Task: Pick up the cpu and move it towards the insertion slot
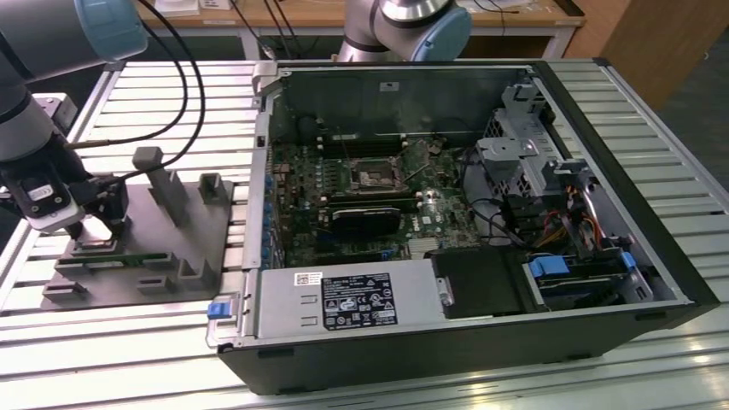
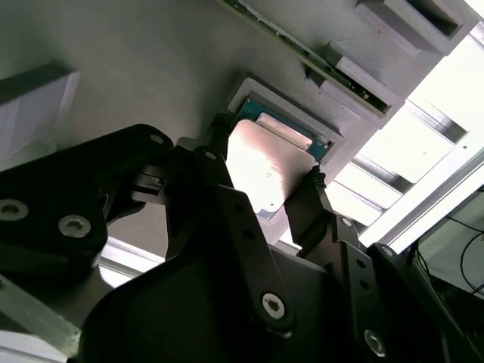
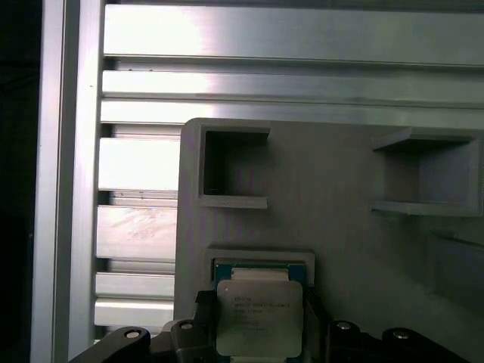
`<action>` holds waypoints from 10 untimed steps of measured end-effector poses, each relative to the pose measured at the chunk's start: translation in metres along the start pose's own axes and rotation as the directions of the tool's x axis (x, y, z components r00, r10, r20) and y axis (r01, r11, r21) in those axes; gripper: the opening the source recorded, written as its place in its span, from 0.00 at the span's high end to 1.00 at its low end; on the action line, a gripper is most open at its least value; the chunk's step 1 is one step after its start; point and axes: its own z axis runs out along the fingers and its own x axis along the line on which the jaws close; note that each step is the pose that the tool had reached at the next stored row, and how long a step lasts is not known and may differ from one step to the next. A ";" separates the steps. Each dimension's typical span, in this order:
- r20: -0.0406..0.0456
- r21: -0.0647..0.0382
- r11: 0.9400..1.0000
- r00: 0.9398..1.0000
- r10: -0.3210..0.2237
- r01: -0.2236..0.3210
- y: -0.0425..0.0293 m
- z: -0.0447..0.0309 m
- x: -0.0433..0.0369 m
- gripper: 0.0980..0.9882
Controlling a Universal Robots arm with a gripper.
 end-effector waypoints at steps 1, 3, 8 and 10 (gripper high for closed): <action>0.000 0.000 1.000 1.000 0.000 0.000 -0.0001 -0.0002 0.0002 0.50; 0.000 0.000 1.000 1.000 0.000 0.000 -0.0001 -0.0002 0.0003 0.50; 0.000 0.000 1.000 1.000 0.000 0.000 0.0000 -0.0026 0.0004 0.50; 0.000 0.000 1.000 1.000 0.000 0.000 0.0001 -0.0042 0.0004 0.50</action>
